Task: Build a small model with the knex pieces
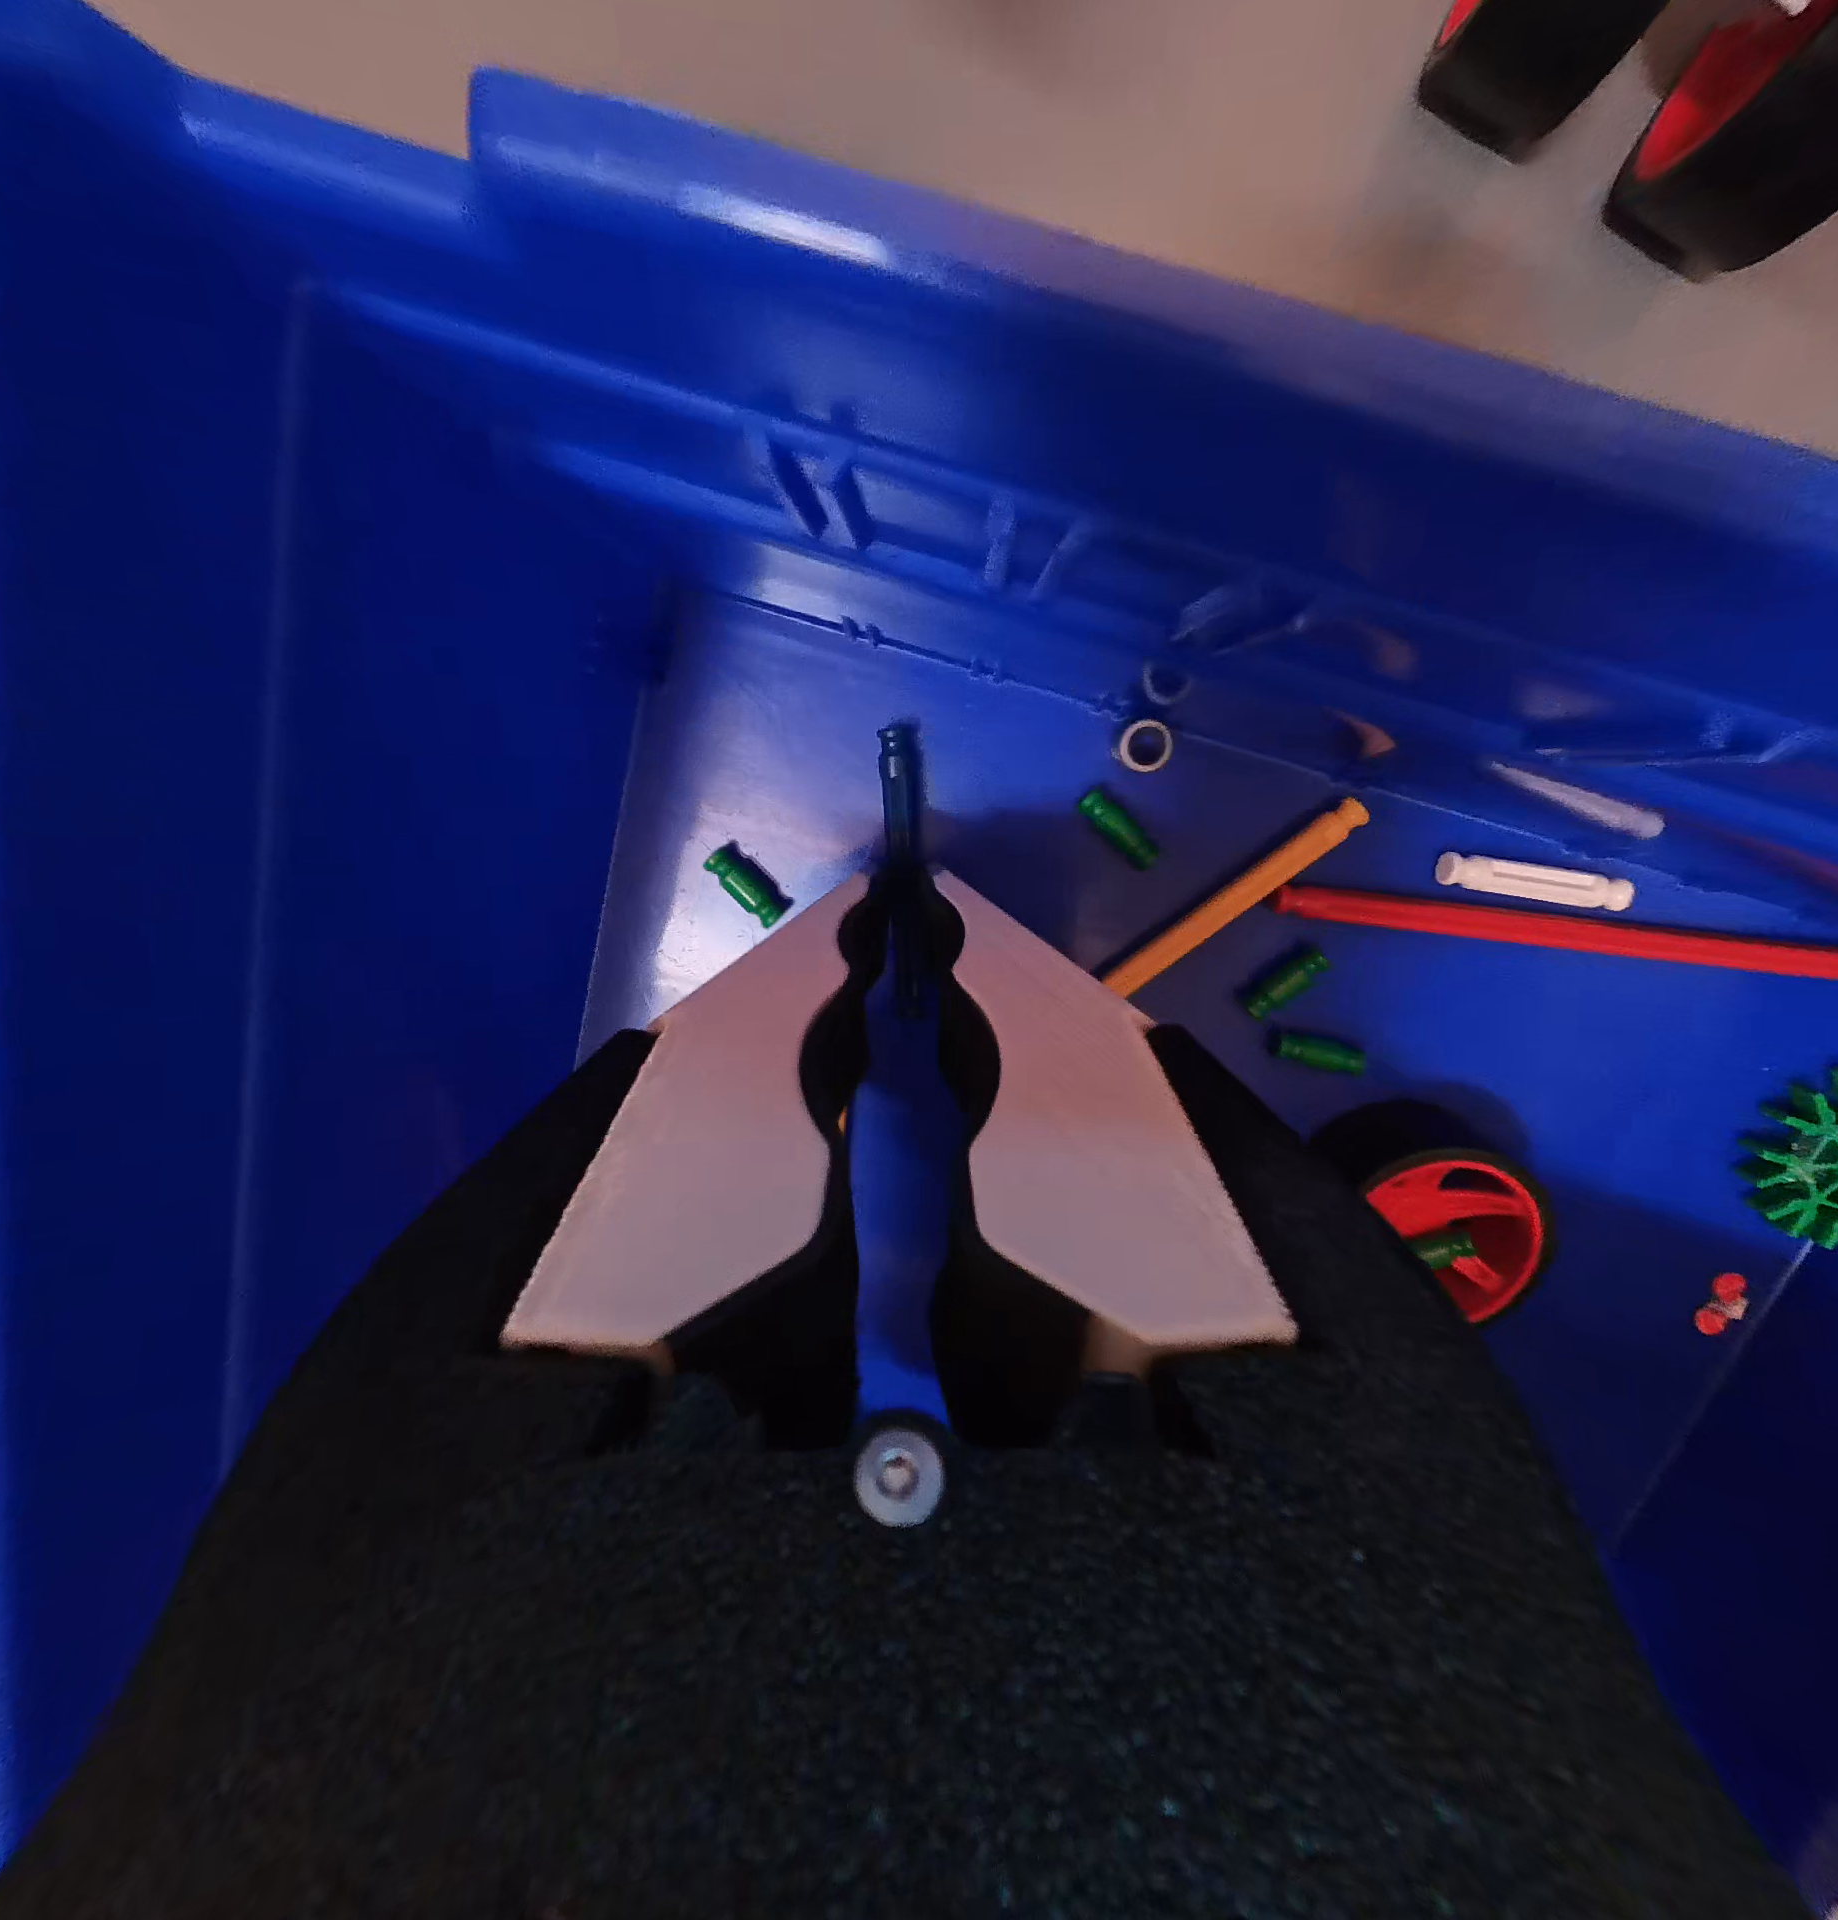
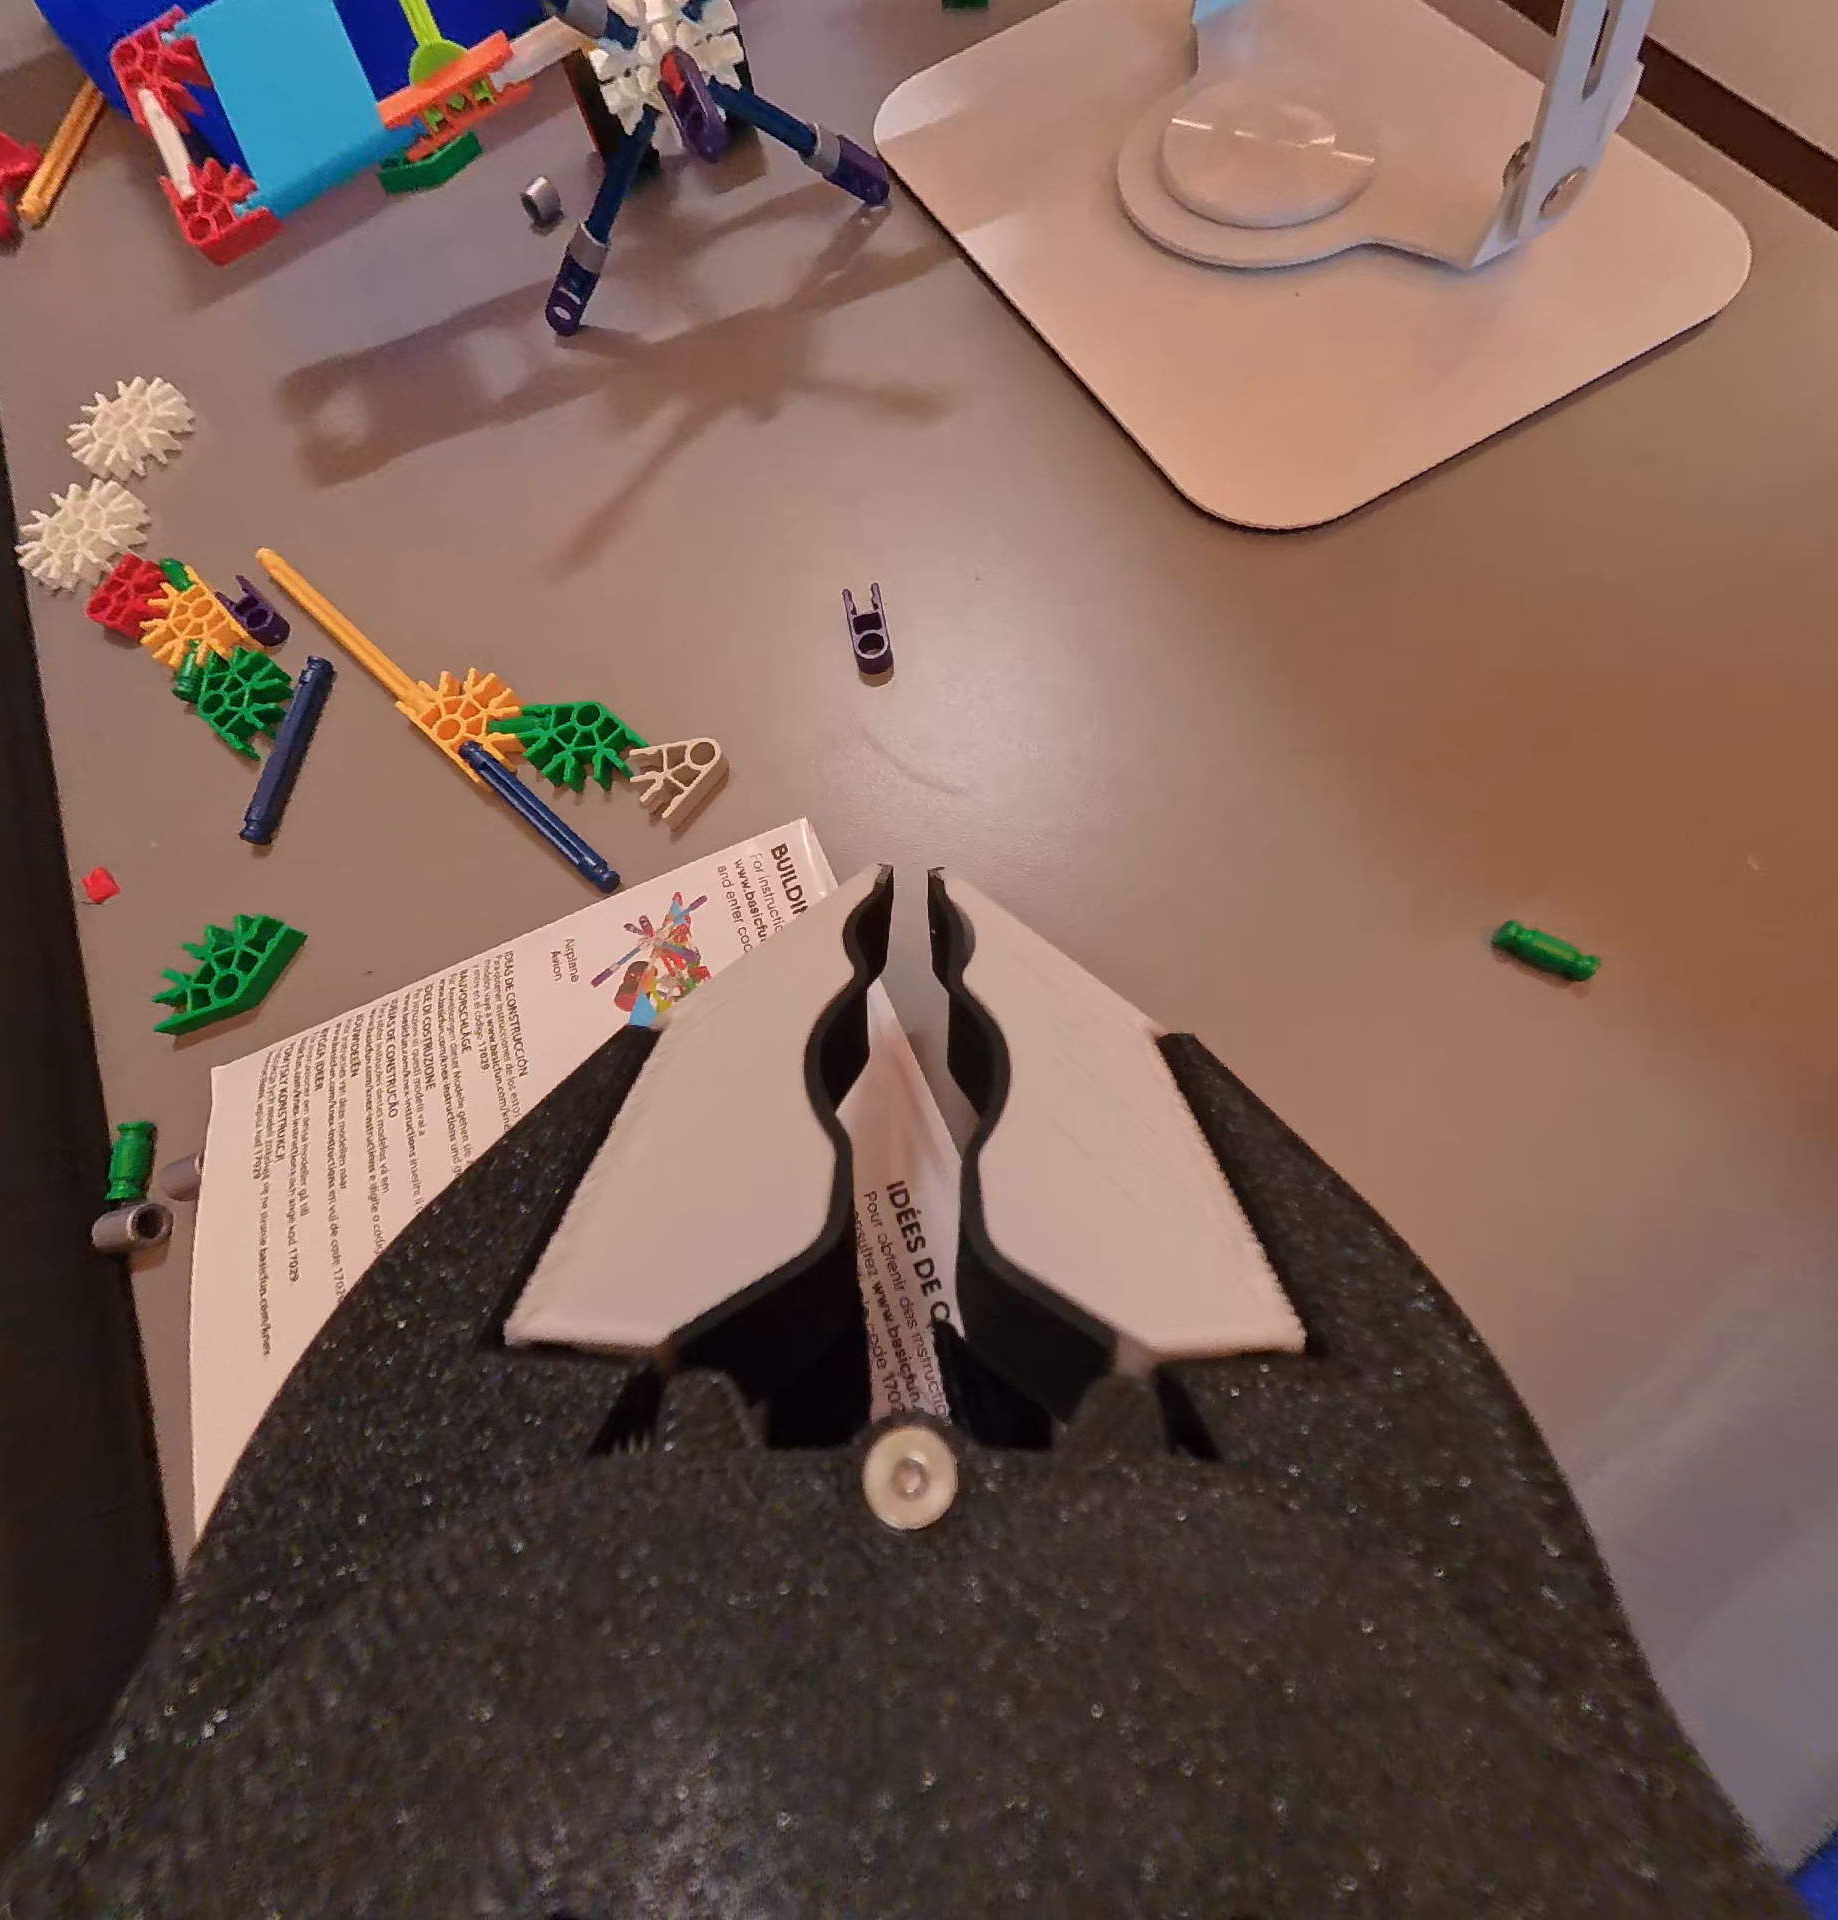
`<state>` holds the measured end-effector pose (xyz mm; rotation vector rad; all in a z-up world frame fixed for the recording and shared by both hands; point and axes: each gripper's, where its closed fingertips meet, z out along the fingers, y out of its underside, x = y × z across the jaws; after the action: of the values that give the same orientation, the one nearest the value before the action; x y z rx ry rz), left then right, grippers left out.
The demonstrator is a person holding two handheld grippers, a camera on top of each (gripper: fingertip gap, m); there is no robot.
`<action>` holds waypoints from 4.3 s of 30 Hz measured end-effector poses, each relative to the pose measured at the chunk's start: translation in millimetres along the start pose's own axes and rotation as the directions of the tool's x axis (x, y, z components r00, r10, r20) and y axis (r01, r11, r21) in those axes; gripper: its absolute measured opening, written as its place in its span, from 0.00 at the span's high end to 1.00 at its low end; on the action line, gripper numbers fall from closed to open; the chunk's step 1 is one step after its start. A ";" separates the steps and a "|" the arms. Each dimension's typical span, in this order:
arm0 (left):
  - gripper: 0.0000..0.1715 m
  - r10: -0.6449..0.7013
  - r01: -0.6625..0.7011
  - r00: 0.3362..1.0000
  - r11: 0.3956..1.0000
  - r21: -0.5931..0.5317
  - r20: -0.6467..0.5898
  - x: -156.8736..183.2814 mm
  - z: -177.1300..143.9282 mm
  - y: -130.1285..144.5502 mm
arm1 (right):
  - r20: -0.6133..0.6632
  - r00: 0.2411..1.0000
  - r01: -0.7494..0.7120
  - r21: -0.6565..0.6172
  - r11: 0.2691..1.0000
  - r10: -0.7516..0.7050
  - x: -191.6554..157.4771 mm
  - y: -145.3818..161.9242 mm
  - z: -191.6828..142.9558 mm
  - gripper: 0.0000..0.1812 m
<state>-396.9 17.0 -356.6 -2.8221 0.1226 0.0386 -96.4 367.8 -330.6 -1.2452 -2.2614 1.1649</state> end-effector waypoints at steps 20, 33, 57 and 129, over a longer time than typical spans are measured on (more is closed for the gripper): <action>0.97 0.047 -0.086 0.976 0.981 0.175 0.214 39.6 -99.1 -23.4 | -0.014 1.000 0.020 0.029 0.999 -0.019 -2.7 -7.9 -7.9 0.96; 0.97 0.173 -0.245 0.959 0.904 0.351 0.224 225.4 -101.7 -185.8 | -0.046 0.999 0.014 0.057 0.998 -0.012 0.1 -15.3 -12.5 0.96; 0.97 0.176 -0.115 0.971 0.938 0.327 -0.164 351.4 71.4 -256.1 | -0.070 0.997 0.016 0.055 0.998 -0.012 1.7 -15.8 -18.1 0.96; 0.95 0.007 -0.043 0.995 0.936 0.348 0.104 301.7 60.7 -214.9 | -0.085 0.996 0.025 0.007 1.000 -0.025 7.2 -4.3 -14.0 0.96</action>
<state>-78.1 215.2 -359.8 -2.4563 0.1280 0.1502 -94.5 379.4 -319.4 -1.2359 -2.2020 1.0902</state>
